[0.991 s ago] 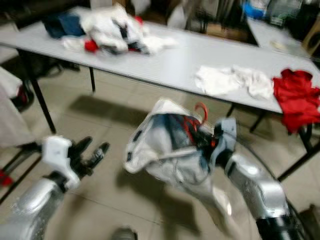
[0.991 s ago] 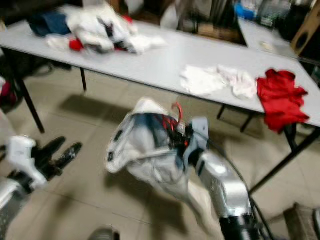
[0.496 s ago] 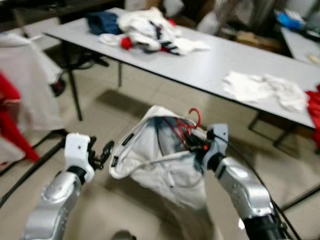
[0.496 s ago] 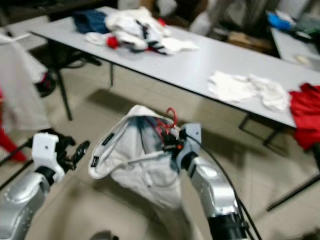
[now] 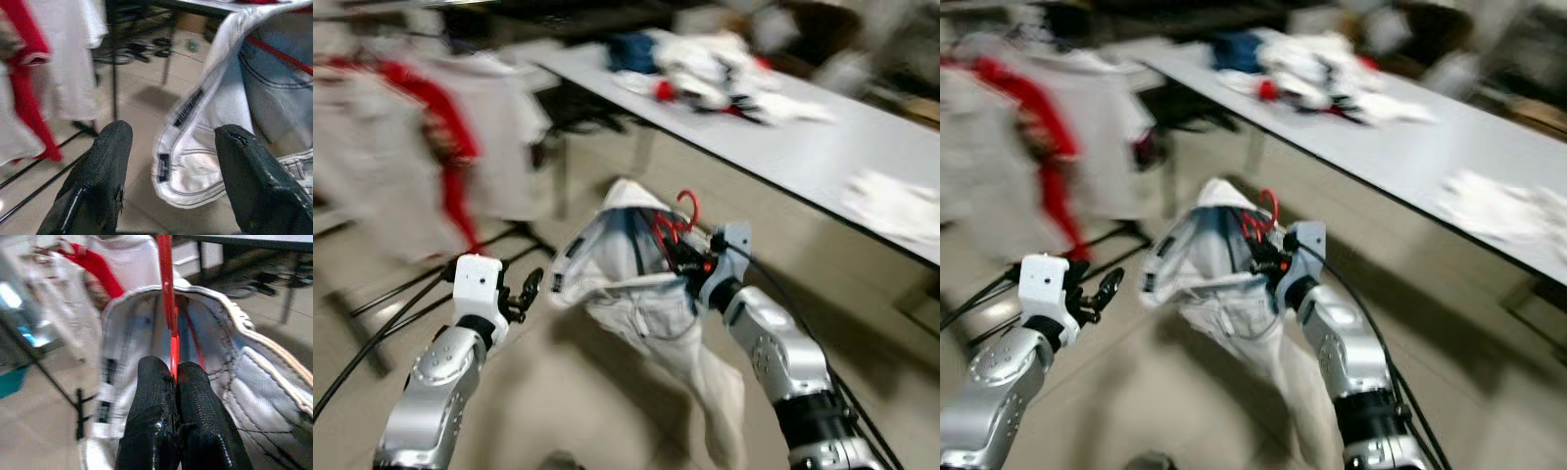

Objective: Hang hanger

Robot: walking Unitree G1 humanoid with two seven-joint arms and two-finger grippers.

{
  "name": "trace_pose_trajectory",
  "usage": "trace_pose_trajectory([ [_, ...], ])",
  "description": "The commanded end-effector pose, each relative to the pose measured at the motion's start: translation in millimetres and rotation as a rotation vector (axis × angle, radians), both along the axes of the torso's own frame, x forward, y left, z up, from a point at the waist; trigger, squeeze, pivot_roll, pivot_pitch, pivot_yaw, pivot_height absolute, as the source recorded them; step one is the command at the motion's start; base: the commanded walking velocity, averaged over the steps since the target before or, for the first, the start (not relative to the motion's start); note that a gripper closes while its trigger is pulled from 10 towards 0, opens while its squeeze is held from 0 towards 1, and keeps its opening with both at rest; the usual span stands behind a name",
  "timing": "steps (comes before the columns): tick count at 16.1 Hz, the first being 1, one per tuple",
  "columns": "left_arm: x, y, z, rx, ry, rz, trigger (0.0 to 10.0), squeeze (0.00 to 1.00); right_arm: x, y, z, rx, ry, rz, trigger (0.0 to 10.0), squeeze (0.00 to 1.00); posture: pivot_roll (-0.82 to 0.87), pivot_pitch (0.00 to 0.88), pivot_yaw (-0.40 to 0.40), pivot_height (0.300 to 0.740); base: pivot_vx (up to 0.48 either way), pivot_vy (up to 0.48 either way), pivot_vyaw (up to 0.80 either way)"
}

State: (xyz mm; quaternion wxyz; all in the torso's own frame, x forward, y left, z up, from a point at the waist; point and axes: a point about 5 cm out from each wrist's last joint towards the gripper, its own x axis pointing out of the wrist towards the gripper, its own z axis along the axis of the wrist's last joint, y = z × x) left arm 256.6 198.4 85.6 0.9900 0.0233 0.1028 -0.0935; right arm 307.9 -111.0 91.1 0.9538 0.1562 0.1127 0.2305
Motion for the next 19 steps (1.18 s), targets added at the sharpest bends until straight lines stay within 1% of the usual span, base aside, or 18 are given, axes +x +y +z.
trace_pose_trajectory([
  [1,1.6,-5.0,-1.2,0.005,0.000,-0.015,10.0,0.00,7.1,-5.4,11.3,0.026,-0.056,-0.027,10.0,0.00,0.03,0.000,-0.063,0.740,0.000,-0.330,0.80],
  [4,5.3,-0.5,-1.2,0.008,-0.003,0.009,10.0,0.00,10.6,0.9,11.8,0.037,-0.066,-0.013,10.0,0.00,0.03,0.000,-0.057,0.740,0.000,-0.335,0.80],
  [9,3.3,-1.7,-0.7,0.013,-0.004,-0.002,10.0,0.00,13.3,-2.4,12.0,0.040,-0.071,-0.038,10.0,0.00,0.02,0.000,-0.048,0.740,0.000,-0.330,0.80],
  [11,1.8,-3.0,-0.6,0.024,-0.007,-0.010,10.0,0.00,14.7,-2.9,12.0,0.035,-0.073,-0.044,10.0,0.00,0.03,0.000,-0.064,0.740,0.000,-0.330,0.80],
  [13,-1.8,-2.1,-3.4,-0.004,0.000,0.014,10.0,0.00,15.6,-4.3,11.7,0.025,-0.082,-0.074,10.0,0.00,0.03,0.000,-0.053,0.740,0.000,0.000,0.23],
  [15,-3.8,-7.1,-2.5,0.062,-0.018,-0.031,10.0,0.00,12.9,-7.6,12.6,-0.020,-0.103,-0.085,10.0,0.00,0.03,0.000,-0.062,0.740,0.000,0.000,0.00],
  [17,-1.7,-3.3,2.1,0.058,-0.042,-0.015,10.0,0.00,12.8,-8.8,17.7,-0.093,-0.147,-0.165,10.0,0.00,0.02,0.000,-0.058,0.740,0.000,0.000,0.00],
  [18,-0.5,-2.8,5.4,0.050,-0.059,-0.017,10.0,0.00,11.7,-6.5,17.4,-0.085,-0.142,-0.150,10.0,0.00,0.02,0.000,-0.048,0.740,0.000,0.000,0.00],
  [19,0.4,-4.3,8.5,0.023,-0.072,-0.023,10.0,0.00,8.9,-5.2,15.9,-0.057,-0.140,-0.119,10.0,0.00,0.02,0.000,-0.040,0.740,0.000,0.000,0.00],
])
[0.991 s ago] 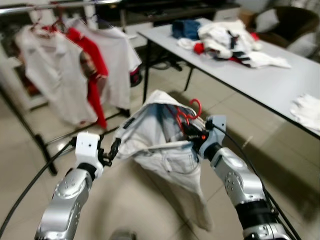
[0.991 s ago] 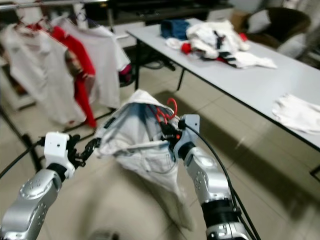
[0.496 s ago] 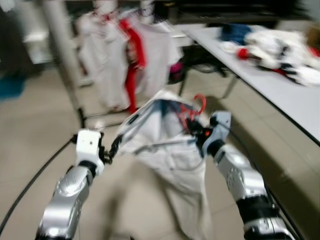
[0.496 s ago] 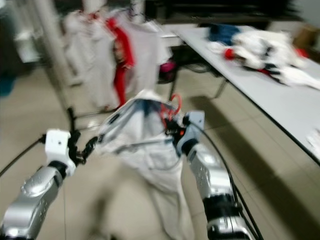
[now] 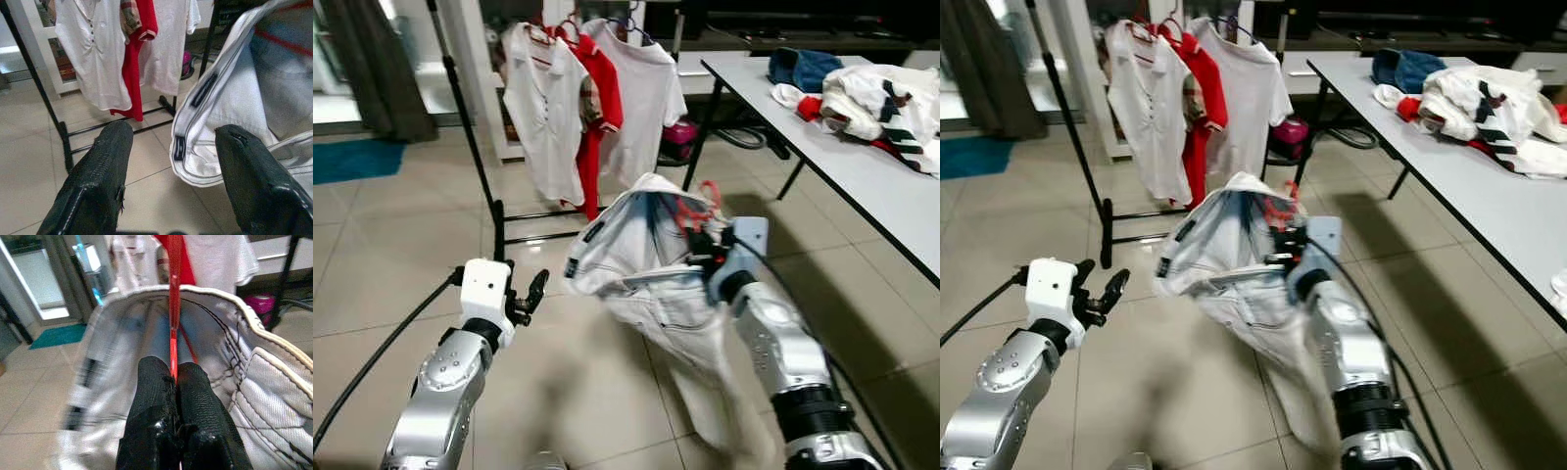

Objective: Hang hanger

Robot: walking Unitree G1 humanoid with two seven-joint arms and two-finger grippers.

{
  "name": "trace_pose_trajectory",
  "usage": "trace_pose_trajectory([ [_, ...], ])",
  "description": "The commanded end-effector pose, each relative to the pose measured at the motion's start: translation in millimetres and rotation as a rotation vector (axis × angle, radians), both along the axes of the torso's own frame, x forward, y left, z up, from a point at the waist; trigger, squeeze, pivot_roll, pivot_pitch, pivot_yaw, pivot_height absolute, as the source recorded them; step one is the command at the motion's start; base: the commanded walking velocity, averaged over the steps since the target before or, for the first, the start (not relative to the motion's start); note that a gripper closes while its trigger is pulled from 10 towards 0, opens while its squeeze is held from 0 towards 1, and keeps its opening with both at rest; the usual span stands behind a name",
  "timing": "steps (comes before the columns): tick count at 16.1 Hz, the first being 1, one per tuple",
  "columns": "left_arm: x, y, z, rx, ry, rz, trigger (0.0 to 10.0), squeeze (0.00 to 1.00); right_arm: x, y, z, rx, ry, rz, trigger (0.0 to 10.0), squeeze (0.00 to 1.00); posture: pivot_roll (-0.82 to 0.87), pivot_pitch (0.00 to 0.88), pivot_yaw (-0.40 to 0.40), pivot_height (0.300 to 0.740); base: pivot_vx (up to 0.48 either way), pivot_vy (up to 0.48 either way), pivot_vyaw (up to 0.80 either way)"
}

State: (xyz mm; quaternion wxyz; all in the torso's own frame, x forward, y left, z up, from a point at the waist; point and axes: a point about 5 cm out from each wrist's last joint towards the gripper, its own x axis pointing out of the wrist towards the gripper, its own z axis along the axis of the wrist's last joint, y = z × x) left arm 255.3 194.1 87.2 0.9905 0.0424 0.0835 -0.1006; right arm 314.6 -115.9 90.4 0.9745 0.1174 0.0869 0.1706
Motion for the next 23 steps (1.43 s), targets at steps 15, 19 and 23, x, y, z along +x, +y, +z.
trace_pose_trajectory([
  [15,-1.4,-0.2,11.1,0.010,-0.056,-0.015,10.0,0.00,11.6,-1.9,29.6,0.180,-0.081,-0.024,10.0,0.00,0.03,0.000,-0.057,0.740,0.304,0.000,0.16],
  [19,0.3,0.0,12.1,0.007,-0.060,-0.013,10.0,0.00,11.4,0.4,29.3,0.166,-0.084,-0.007,10.0,0.00,0.03,0.000,-0.057,0.740,0.319,0.000,0.00],
  [23,0.2,-1.5,12.5,0.002,-0.061,-0.020,10.0,0.00,9.8,2.7,27.0,0.173,-0.061,0.021,10.0,0.00,0.03,0.000,-0.062,0.740,0.318,0.000,0.20],
])
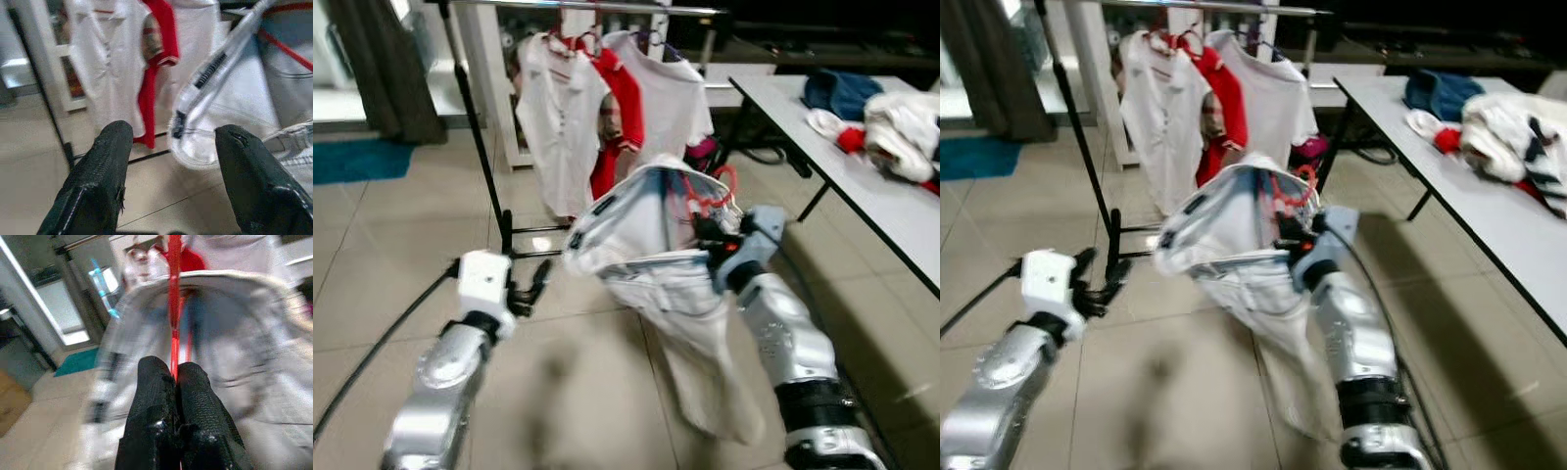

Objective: Hang hanger

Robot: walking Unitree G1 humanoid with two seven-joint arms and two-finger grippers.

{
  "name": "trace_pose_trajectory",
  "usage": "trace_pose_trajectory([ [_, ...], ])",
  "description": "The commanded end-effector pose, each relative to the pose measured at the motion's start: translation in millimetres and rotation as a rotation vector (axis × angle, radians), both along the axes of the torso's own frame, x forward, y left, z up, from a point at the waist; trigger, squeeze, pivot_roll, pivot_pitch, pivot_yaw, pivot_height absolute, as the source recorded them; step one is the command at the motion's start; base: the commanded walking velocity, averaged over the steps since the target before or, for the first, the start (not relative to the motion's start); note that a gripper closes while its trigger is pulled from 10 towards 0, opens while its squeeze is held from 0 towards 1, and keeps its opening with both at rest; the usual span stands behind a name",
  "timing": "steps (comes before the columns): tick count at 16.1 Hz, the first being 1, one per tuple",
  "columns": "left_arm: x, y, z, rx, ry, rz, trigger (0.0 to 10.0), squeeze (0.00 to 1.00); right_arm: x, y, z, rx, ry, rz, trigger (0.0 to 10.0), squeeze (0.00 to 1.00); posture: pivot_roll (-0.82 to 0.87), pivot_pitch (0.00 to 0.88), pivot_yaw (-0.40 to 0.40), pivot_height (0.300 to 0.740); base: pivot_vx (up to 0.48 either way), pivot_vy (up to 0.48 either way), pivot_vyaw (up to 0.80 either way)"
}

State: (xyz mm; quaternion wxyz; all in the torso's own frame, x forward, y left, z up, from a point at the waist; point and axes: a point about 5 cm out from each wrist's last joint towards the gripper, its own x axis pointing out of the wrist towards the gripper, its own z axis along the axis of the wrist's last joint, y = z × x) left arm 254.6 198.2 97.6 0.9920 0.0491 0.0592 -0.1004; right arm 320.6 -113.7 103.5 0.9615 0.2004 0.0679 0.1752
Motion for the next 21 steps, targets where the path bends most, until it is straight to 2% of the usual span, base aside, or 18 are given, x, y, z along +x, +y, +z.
trace_pose_trajectory([
  [1,1.1,-6.1,2.6,-0.008,-0.012,-0.021,10.0,0.00,3.4,1.6,13.8,0.004,-0.055,0.026,10.0,0.00,0.03,0.000,-0.061,0.740,0.315,0.000,0.80],
  [3,1.3,-7.5,3.2,-0.011,-0.013,-0.028,10.0,0.00,2.6,2.2,14.0,0.011,-0.058,0.026,10.0,0.00,0.03,0.000,-0.060,0.740,0.315,0.000,0.70],
  [9,2.2,-8.0,4.6,-0.016,-0.010,-0.061,10.0,0.00,-1.1,9.0,12.3,0.048,-0.050,0.054,10.0,0.00,0.03,0.000,-0.037,0.740,0.348,0.000,0.00],
  [19,6.6,-12.5,6.5,-0.031,-0.005,-0.103,10.0,0.00,-6.0,9.3,8.5,0.038,-0.039,0.051,10.0,0.00,0.02,0.000,-0.009,0.740,0.357,0.000,0.00],
  [21,6.1,-12.5,6.8,-0.030,-0.005,-0.104,10.0,0.00,-6.7,10.4,8.4,0.037,-0.038,0.059,10.0,0.00,0.02,0.000,-0.010,0.740,0.356,0.000,0.68],
])
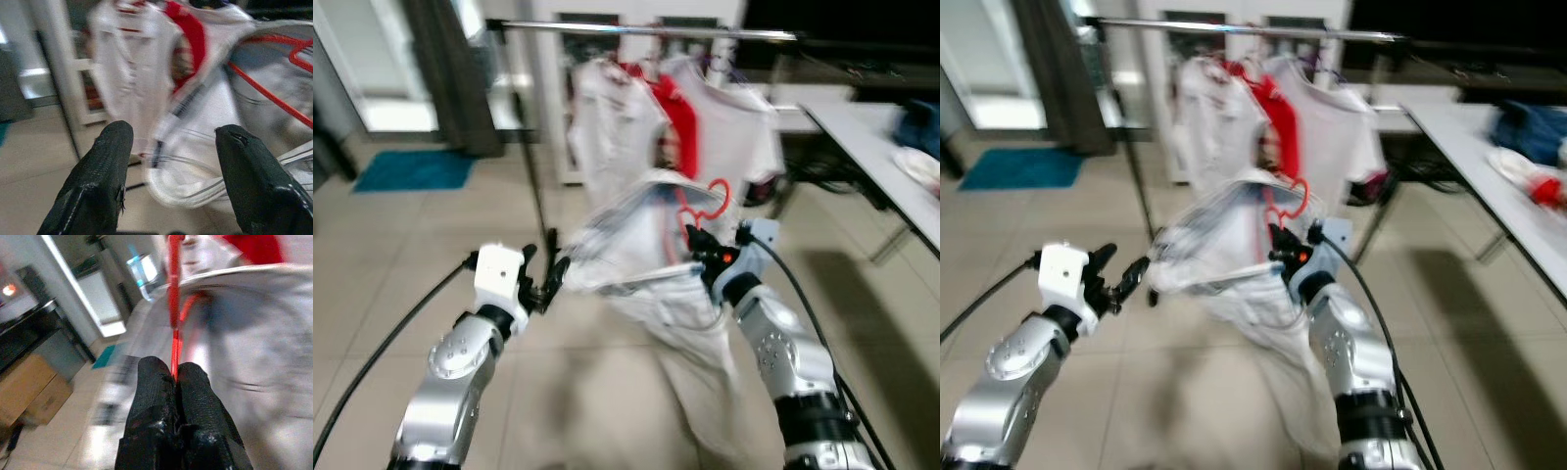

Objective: Hang hanger

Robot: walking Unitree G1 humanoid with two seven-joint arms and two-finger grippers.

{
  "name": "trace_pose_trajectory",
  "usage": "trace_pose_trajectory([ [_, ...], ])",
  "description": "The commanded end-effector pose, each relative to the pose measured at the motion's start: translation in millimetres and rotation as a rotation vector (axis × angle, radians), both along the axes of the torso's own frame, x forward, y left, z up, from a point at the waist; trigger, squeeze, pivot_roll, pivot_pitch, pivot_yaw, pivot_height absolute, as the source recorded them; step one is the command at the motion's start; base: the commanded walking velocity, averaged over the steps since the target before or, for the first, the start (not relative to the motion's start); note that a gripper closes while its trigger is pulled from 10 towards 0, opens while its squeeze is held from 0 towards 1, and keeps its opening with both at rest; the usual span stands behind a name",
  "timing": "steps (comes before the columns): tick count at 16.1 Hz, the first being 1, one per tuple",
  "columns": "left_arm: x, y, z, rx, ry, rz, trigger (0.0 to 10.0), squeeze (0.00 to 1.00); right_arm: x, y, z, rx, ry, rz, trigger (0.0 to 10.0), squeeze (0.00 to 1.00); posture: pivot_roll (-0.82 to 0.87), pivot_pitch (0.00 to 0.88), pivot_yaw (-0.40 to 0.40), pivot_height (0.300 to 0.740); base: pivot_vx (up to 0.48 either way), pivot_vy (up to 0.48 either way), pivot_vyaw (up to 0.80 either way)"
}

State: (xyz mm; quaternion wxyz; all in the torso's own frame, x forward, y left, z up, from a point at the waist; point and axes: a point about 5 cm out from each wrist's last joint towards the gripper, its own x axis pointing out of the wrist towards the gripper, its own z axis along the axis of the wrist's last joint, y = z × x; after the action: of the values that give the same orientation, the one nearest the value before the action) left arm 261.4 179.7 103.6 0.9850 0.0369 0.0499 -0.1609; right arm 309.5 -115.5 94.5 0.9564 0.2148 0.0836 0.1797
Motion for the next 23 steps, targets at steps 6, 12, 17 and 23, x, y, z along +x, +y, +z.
trace_pose_trajectory([
  [6,-1.1,5.2,0.7,0.004,0.005,0.012,10.0,0.00,3.1,17.4,18.8,0.021,-0.079,0.080,10.0,0.00,0.02,0.000,-0.015,0.740,0.356,0.000,0.22],
  [12,-1.3,5.8,0.8,0.005,0.005,0.013,10.0,0.00,3.4,19.1,19.0,0.027,-0.077,0.092,10.0,0.00,0.03,0.000,-0.021,0.740,0.356,0.000,0.00],
  [17,-2.0,6.0,1.3,0.011,0.003,0.017,10.0,0.00,4.0,20.5,20.2,0.027,-0.082,0.105,10.0,0.00,0.04,0.000,-0.024,0.740,0.360,0.000,0.00],
  [23,-2.3,7.1,1.5,0.017,0.003,0.015,10.0,0.00,3.4,23.1,20.0,0.031,-0.081,0.117,10.0,0.00,0.04,0.000,-0.023,0.740,0.358,0.000,0.00],
])
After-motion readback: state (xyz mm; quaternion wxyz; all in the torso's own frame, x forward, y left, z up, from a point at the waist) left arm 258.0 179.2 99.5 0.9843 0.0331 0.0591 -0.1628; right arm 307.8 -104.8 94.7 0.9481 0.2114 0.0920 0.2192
